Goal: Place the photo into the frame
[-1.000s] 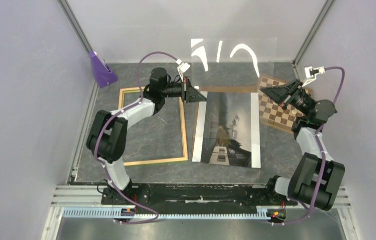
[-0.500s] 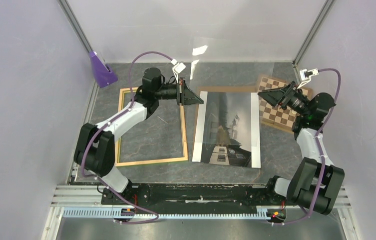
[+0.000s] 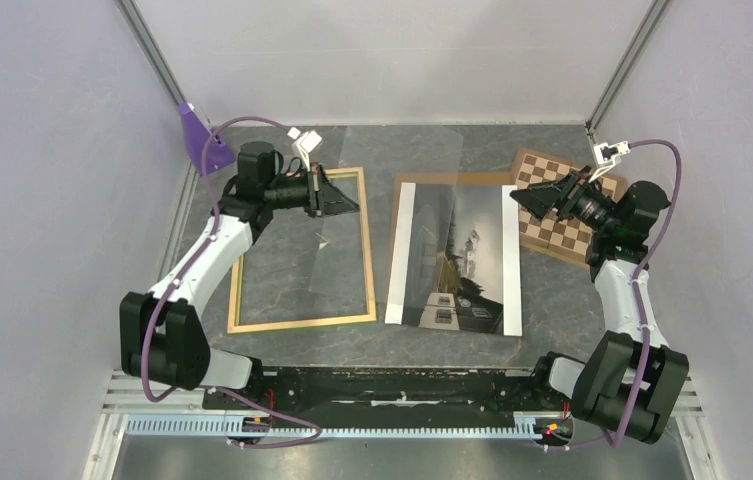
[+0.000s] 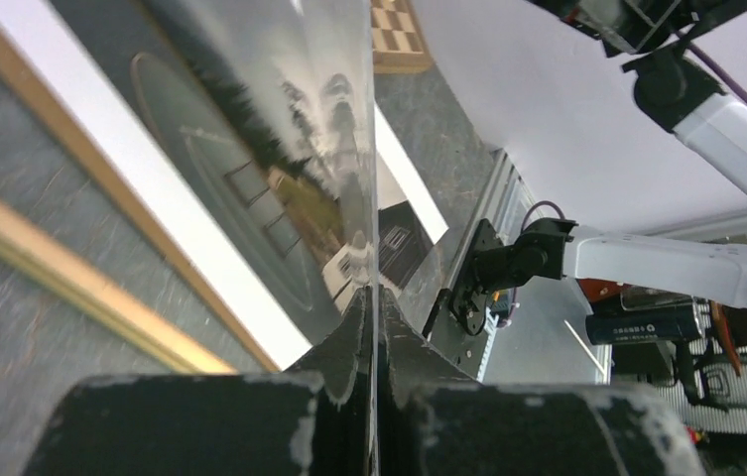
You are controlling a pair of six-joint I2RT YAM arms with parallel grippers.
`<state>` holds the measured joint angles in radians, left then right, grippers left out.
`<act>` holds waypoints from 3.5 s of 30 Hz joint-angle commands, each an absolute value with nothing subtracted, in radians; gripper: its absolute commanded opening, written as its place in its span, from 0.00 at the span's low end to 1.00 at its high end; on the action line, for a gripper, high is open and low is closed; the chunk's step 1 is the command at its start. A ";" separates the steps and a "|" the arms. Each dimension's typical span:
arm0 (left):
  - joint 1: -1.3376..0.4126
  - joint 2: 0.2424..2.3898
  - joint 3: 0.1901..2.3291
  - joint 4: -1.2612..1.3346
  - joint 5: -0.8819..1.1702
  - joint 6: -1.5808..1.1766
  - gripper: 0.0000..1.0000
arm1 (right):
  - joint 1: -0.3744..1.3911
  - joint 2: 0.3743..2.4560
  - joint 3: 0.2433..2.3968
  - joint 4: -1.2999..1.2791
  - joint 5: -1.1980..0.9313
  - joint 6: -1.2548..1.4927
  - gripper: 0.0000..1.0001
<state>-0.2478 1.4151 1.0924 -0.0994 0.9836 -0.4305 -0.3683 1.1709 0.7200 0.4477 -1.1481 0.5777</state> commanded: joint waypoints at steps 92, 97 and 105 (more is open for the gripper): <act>0.412 1.607 1.269 -0.827 1.218 -0.016 0.02 | 0.579 1.618 0.980 0.173 -0.306 0.009 0.93; 0.403 1.620 1.275 -0.826 1.221 -0.030 0.02 | 0.594 1.644 0.994 0.178 -0.299 0.009 0.92; 0.403 1.619 1.282 -0.856 1.220 -0.011 0.02 | 0.650 1.728 1.054 0.172 -0.239 0.062 0.82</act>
